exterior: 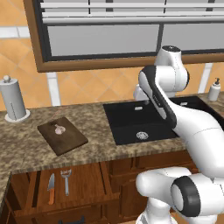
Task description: Place the appropriate cutting tool for cutting the garlic skin on the cutting board.
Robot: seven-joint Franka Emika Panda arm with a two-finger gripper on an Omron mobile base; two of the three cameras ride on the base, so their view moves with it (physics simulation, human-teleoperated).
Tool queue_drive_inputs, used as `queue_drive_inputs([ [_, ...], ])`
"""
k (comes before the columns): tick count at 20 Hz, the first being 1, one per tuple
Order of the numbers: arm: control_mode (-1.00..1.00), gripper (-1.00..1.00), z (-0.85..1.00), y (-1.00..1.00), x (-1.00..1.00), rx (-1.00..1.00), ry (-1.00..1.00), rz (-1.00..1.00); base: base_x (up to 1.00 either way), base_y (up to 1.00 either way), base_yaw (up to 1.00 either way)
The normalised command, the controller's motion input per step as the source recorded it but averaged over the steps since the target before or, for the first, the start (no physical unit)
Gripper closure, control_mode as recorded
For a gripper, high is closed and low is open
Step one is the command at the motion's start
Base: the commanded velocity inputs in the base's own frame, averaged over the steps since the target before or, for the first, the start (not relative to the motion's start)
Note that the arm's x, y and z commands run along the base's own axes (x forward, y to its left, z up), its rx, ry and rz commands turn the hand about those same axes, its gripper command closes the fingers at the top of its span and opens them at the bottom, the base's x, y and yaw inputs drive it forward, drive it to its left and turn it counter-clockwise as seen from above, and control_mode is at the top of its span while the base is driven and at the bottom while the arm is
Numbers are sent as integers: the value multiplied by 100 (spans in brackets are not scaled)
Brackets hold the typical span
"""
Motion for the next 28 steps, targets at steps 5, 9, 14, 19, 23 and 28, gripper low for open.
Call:
queue_drive_inputs([
  [5, -100, -100, -12, 39, -71, 0, 0, 0, 0, 0, 0],
  [9, -100, -100, -48, 100, -98, -13, 0, -2, 0, 0, 0],
  [14, -100, -100, -66, 100, -52, -5, 10, -9, 0, 0, 0],
  [19, -100, -100, -78, 100, -26, 0, 10, -6, 0, 0, 0],
  [23, -100, -100, -84, 100, -12, 0, 5, -5, 0, 0, 0],
  [28, -100, -100, -75, 100, 0, -5, 3, -3, 0, 0, 0],
])
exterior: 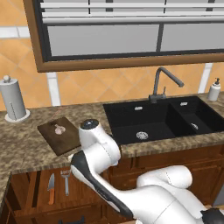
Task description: Place the appropriate cutting tool for cutting the garlic skin on the cutting board.
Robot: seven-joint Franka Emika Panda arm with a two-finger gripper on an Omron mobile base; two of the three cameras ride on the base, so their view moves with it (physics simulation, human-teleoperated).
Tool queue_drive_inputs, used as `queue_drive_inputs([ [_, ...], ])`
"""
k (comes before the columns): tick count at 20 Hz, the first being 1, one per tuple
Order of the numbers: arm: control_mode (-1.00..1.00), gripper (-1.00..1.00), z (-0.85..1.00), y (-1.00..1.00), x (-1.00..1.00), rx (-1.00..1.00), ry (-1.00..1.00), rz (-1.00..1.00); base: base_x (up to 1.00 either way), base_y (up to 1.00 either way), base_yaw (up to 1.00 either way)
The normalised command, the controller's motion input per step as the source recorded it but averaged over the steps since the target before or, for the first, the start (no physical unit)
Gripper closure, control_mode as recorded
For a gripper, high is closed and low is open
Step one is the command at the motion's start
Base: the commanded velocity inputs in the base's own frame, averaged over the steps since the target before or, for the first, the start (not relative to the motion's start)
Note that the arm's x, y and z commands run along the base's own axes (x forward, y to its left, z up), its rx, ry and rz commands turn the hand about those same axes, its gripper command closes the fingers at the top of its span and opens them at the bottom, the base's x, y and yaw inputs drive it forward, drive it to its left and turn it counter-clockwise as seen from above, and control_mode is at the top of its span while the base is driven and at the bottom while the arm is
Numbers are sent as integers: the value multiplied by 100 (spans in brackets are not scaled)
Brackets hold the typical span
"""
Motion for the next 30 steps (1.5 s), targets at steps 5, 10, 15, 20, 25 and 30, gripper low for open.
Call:
queue_drive_inputs([
  [5, -100, -100, -70, 100, 2, 0, 2, -11, 0, 0, 0],
  [10, -100, -100, -41, 85, 6, 0, 15, -11, 0, 0, 0],
  [15, -100, -100, -37, 39, 10, -6, 22, -6, 0, 0, 0],
  [20, -100, -100, -25, 8, 20, -10, 17, 0, 0, 0, 0],
  [25, -100, -100, -39, 13, 1, -12, 1, 0, 0, 0, 0],
  [30, -100, -100, -17, 5, 1, -10, 2, 2, 0, 0, 0],
])
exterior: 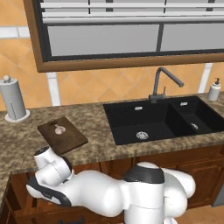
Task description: Place the appropriate cutting tool for cutting the garlic skin on the cutting board.
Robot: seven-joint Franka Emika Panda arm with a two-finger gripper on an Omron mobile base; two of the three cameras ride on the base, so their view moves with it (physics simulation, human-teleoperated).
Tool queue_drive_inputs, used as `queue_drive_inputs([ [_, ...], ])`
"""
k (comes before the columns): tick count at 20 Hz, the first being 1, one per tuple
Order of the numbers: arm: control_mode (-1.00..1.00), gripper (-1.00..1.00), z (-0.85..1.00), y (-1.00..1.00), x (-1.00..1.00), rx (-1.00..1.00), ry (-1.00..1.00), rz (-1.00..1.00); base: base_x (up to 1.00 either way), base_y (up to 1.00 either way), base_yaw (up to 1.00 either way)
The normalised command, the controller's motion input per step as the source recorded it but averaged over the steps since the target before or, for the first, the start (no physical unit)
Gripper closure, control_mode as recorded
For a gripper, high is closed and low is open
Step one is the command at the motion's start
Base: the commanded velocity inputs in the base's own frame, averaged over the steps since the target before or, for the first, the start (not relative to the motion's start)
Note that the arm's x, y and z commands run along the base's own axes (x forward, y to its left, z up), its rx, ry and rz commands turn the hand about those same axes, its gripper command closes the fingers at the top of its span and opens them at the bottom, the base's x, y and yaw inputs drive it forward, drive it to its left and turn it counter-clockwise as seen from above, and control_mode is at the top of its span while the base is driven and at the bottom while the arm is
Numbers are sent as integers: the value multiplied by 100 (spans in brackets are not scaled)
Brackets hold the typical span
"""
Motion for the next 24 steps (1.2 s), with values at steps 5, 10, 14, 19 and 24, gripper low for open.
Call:
queue_drive_inputs([
  [5, -100, -100, -18, 0, -2, -7, 7, 7, 0, 0, 0],
  [10, -100, -100, -19, 0, -12, -4, 5, 15, 0, 0, 0],
  [14, -100, -100, -23, 0, -19, -6, 1, 20, 0, 0, 0],
  [19, -100, -100, -20, 0, -54, -3, 1, 20, 0, 0, 0],
  [24, -100, -100, -16, 0, -79, 0, 2, 14, 0, 0, 0],
])
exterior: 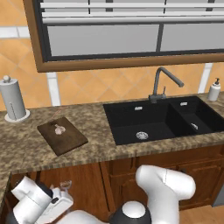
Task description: Place the appropriate cutting tool for cutting the garlic skin on the cutting board.
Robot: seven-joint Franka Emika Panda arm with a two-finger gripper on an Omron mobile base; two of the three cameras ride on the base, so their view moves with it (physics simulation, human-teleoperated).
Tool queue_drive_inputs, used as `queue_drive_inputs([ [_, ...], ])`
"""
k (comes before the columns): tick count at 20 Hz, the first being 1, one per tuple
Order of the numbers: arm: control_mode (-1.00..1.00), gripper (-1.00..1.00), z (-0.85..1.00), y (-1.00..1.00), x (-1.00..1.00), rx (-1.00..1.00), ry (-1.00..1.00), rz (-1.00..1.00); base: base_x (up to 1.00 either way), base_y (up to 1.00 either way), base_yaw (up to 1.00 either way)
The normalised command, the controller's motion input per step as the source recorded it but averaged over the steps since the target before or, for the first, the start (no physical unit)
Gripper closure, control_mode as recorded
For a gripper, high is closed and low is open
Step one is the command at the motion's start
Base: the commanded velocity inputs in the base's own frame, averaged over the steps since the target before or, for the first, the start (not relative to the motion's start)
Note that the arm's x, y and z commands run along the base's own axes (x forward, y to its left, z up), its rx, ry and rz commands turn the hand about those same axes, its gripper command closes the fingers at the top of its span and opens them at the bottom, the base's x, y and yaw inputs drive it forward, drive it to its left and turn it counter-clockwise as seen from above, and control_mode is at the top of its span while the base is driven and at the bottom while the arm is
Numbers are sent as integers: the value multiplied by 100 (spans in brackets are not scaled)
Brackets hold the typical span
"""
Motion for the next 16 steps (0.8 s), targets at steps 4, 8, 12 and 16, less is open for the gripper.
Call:
queue_drive_inputs([
  [4, -100, -100, 2, -6, 18, 2, 3, 1, 0, 0, 0],
  [8, -100, -100, 8, -1, 49, 1, 0, -4, 0, 0, 0],
  [12, -100, -100, -7, 8, 20, 0, 0, -6, 0, 0, 0],
  [16, -100, -100, -3, 18, 36, 0, 0, -8, 0, 0, 0],
])
